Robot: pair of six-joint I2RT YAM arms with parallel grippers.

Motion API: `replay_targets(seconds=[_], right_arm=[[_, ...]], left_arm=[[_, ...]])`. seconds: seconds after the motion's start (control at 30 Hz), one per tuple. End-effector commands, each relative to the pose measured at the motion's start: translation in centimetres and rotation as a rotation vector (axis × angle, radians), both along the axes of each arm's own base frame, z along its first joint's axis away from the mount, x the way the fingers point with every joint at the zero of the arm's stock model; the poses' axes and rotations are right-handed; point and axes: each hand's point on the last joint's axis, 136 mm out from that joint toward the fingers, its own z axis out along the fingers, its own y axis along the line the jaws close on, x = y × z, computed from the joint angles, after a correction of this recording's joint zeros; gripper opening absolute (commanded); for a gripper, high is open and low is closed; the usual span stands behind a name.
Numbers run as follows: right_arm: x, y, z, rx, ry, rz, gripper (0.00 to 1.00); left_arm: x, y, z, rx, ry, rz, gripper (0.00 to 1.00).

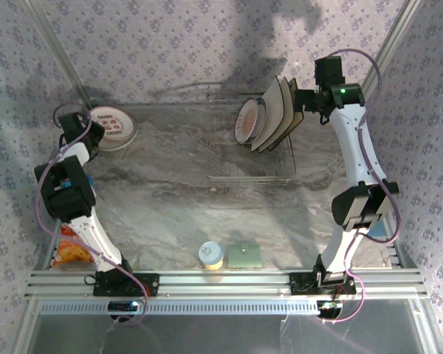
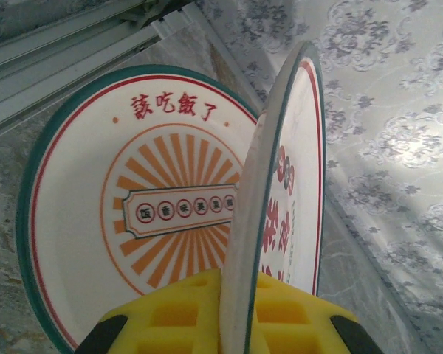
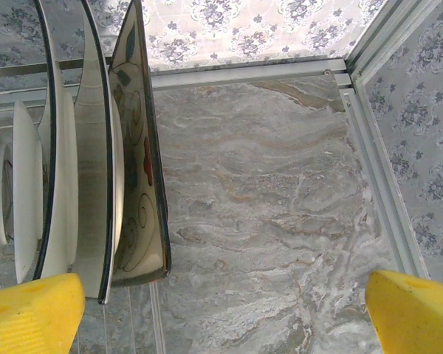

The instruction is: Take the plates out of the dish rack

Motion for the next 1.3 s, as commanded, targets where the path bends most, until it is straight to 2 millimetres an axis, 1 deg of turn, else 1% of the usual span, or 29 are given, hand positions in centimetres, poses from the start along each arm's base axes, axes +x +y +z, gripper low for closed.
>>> replay_targets(seconds=[0.0, 0.13, 0.27, 0.5, 0.67, 0.9, 1.03, 1.27], right_arm=[[-0.8, 0.0, 1.4, 0.004, -0.030, 0.012, 1.00], [-0.8, 0.2, 1.4, 0.008, -0.032, 0.016, 1.00], [-0.7, 0.6, 1.4, 0.020, -0.033, 0.027, 1.00], [-0.6, 0.8, 1.4, 0.027, -0.035, 0.032, 1.00], [-0.3, 1.5, 1.5, 0.048, -0.040, 0.052, 1.00], [-0.2, 1.8, 1.4, 0.056, -0.039, 0.057, 1.00], [-0.1, 1.9, 1.5, 0.056, -0.041, 0.059, 1.00], [-0.3, 1.9, 1.6, 0.054, -0.041, 0.059, 1.00]], left_arm=[[1.1, 1.2, 1.7, 0.030, -0.048, 0.005, 0.00], [1.5, 1.5, 1.3, 0.011, -0.045, 0.008, 0.00], [1.8, 1.9, 0.3, -0.019, -0.041, 0.013, 0.00], [2.1, 1.9, -0.8, -0.034, -0.021, 0.007, 0.00], [2.5, 1.9, -1.1, -0.050, -0.023, 0.005, 0.00], [3.0, 1.6, -1.3, -0.055, -0.005, -0.011, 0.00], [3.2, 1.3, -1.7, -0.053, 0.016, -0.019, 0.00], [3.3, 1.0, -1.8, -0.030, 0.040, -0.030, 0.09]])
